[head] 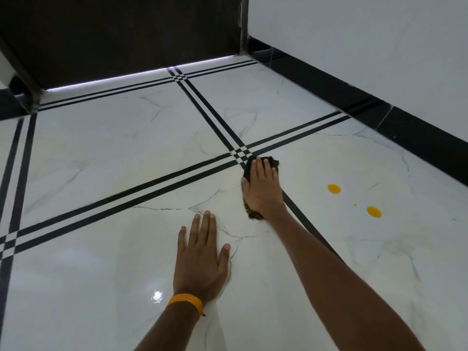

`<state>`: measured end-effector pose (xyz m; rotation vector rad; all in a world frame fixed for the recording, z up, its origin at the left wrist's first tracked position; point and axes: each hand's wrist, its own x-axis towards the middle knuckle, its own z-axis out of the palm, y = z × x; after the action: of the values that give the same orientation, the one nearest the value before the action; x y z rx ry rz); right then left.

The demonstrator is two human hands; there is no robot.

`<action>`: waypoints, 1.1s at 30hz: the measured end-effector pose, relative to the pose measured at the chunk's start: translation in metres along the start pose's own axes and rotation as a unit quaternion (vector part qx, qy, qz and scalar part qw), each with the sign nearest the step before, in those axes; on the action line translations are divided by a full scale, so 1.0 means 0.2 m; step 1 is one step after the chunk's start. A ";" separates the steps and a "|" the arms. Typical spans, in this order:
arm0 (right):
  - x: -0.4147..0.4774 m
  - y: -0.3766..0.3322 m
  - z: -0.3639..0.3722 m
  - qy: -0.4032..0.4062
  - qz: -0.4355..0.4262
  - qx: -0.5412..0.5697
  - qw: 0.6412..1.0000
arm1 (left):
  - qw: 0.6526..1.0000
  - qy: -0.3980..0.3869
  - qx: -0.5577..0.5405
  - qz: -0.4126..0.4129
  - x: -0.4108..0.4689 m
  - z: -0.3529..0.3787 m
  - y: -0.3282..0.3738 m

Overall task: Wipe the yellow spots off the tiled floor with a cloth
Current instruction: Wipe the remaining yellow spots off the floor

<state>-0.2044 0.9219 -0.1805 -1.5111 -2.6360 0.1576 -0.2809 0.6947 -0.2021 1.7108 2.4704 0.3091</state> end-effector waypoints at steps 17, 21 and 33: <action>-0.96 0.54 -0.04 0.005 -0.161 0.030 0.987 | 0.999 0.030 0.012 0.006 0.05 -0.02 -0.06; -0.86 0.98 -0.11 0.031 0.059 0.017 0.998 | 0.999 0.039 0.029 0.007 0.05 -0.02 -0.07; -1.09 1.39 -0.22 0.040 0.215 0.004 0.976 | 0.997 -0.019 0.011 0.073 0.14 0.07 0.52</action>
<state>0.1484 0.8739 -0.1826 -2.0186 -2.2077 0.1334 -0.1927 0.7583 -0.1913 1.8912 2.3353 0.2619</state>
